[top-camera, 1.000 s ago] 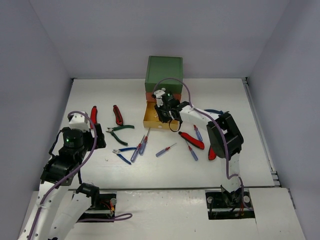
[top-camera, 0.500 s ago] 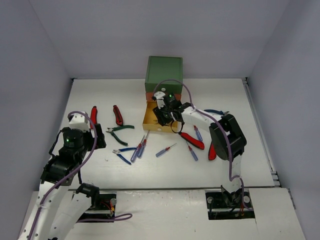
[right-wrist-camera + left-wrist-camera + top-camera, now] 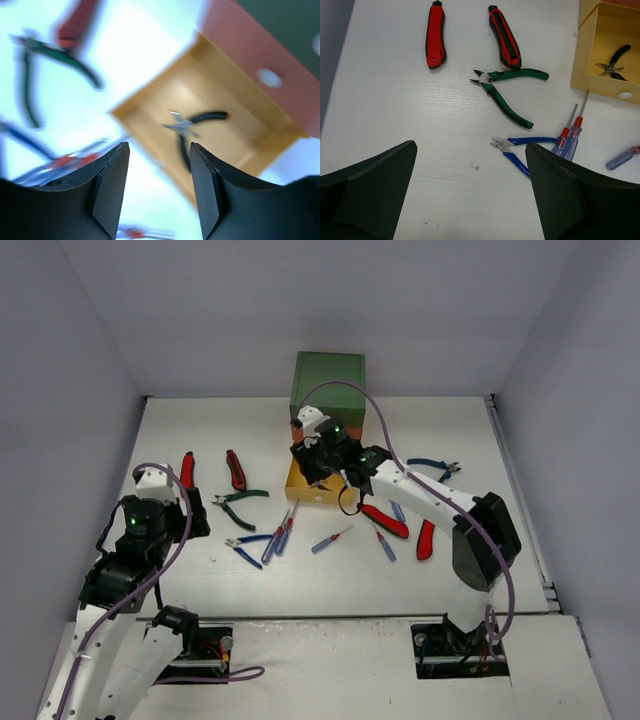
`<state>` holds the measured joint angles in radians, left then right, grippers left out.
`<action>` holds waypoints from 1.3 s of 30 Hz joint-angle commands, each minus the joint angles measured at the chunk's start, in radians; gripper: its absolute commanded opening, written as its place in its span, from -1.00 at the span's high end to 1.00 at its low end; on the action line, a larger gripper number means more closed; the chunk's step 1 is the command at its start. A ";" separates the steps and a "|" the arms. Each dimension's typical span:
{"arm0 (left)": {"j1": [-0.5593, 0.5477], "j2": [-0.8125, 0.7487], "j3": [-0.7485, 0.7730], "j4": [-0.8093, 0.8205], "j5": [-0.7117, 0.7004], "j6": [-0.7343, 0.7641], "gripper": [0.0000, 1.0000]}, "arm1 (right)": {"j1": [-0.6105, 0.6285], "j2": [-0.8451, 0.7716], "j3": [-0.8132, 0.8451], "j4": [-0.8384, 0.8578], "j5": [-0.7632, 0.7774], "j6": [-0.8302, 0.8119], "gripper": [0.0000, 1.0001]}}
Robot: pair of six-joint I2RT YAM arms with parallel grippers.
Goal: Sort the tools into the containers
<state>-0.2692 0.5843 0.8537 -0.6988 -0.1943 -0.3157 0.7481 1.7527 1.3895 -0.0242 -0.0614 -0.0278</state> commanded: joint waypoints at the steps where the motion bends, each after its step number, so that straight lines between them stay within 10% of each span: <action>1: -0.005 0.020 0.091 -0.012 -0.078 -0.020 -0.76 | 0.171 -0.035 0.003 0.029 -0.001 0.025 0.04; 14: -0.007 0.010 0.241 -0.108 -0.211 -0.025 -0.76 | 0.476 0.241 0.099 0.029 0.107 0.039 0.02; 26: -0.013 0.000 0.242 -0.113 -0.208 -0.025 -0.76 | 0.484 0.394 0.171 0.029 0.120 0.037 0.16; 39: -0.013 0.003 0.249 -0.111 -0.212 -0.015 -0.76 | 0.484 0.326 0.170 0.029 0.122 0.037 0.93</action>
<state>-0.2760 0.5674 1.0672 -0.8352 -0.3908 -0.3275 1.2320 2.1601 1.5208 -0.0093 0.0279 0.0074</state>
